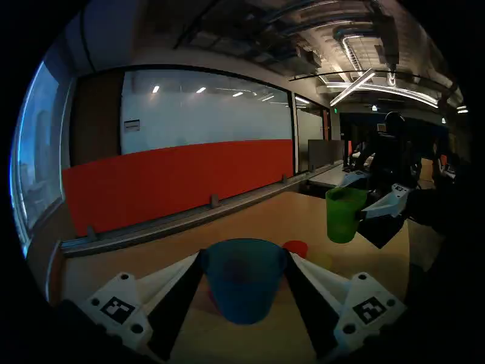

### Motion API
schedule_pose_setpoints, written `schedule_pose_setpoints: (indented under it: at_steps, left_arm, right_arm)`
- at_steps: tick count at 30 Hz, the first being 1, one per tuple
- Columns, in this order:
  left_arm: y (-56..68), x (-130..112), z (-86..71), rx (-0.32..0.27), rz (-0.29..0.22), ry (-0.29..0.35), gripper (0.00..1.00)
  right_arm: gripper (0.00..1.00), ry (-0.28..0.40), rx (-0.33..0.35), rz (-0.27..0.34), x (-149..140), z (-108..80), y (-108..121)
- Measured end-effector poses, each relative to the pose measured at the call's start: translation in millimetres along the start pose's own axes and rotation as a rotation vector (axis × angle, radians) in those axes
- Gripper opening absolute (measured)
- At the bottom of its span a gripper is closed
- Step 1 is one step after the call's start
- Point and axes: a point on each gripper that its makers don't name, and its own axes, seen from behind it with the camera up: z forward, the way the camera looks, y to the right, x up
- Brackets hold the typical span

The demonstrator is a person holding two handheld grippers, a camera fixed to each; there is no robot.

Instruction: Pour water

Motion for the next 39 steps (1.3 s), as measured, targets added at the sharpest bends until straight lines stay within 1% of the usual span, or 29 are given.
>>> schedule_pose_setpoints:
  at_steps: [6, 12, 15, 21, 27, 30, 39]
  left_arm:
    - [4.0, -17, 3.7, -0.015, 0.011, -0.053, 0.89]
    - [9.0, -40, 9.4, -0.024, 0.046, -0.131, 0.9]
    - [12.1, -51, 11.8, -0.033, 0.055, -0.163, 0.9]
    - [17.6, -65, 14.7, -0.054, 0.061, -0.205, 0.89]
    - [18.3, -78, 14.3, -0.063, 0.059, -0.242, 0.9]
    - [18.8, -88, 13.1, -0.067, 0.059, -0.27, 0.9]
    - [15.6, -116, 11.0, -0.073, 0.088, -0.365, 0.9]
  right_arm:
    - [0.9, -0.032, 0.023, 0.001, -11, 1.6, -5]
    - [0.9, -0.068, 0.05, 0.004, -24, 4.4, -12]
    - [0.9, -0.085, 0.061, 0.004, -31, 5.3, -14]
    - [0.9, -0.104, 0.074, 0.01, -39, 7.1, -16]
    - [0.91, -0.131, 0.085, 0.011, -48, 7.7, -16]
    - [0.91, -0.152, 0.092, 0.007, -55, 7.8, -17]
    - [0.91, -0.215, 0.12, -0.009, -76, 9.3, -22]
